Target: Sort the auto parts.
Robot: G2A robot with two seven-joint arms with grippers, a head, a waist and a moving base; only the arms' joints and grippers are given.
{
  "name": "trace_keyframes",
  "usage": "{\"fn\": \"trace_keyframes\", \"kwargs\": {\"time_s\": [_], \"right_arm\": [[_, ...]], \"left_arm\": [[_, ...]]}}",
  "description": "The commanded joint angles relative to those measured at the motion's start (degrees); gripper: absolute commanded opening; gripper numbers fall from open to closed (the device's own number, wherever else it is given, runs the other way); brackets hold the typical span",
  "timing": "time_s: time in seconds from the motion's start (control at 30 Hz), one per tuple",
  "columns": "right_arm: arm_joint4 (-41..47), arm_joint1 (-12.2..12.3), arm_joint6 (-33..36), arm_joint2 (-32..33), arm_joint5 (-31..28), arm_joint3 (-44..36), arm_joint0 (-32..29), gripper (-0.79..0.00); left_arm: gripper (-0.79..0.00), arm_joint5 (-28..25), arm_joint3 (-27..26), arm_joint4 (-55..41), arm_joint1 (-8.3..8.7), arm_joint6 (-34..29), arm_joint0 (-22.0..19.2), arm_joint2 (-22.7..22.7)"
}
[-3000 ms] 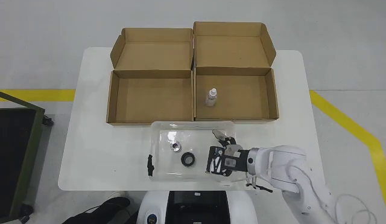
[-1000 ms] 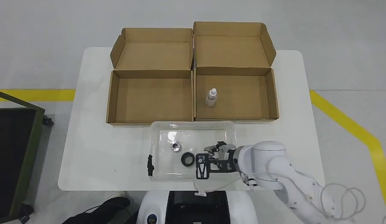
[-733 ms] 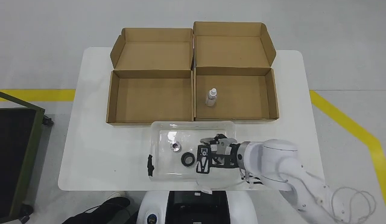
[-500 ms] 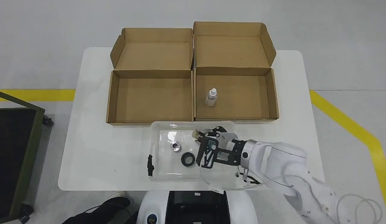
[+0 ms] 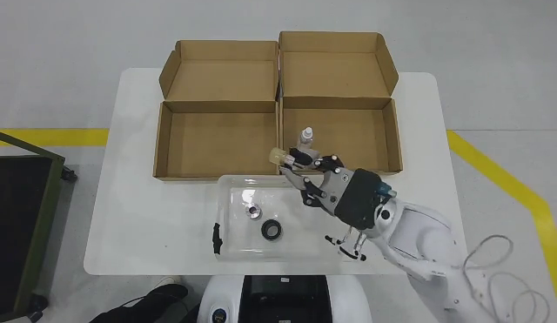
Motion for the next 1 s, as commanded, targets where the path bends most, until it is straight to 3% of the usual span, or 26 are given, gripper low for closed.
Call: {"fn": "trace_keyframes", "kwargs": {"time_s": [0.0,0.27,0.6,0.97], "right_arm": [[2.06,-0.13,-1.81,0.07,-0.96,0.19,0.39,-0.785],[9.35,-0.78,-5.58,0.23,-4.65,-0.27,2.62,-0.785],[10.18,-1.41,-7.58,0.42,-6.01,0.94,4.12,-0.785],[7.23,-1.15,0.56,2.19,-8.74,5.02,4.10,-0.785]], "left_arm": [[0.000,0.00,0.00,0.00,0.00,0.00,0.00,0.00],[0.000,0.00,0.00,0.00,0.00,0.00,0.00,0.00],[0.000,0.00,0.00,0.00,0.00,0.00,0.00,0.00],[0.000,0.00,0.00,0.00,0.00,0.00,0.00,0.00]]}}
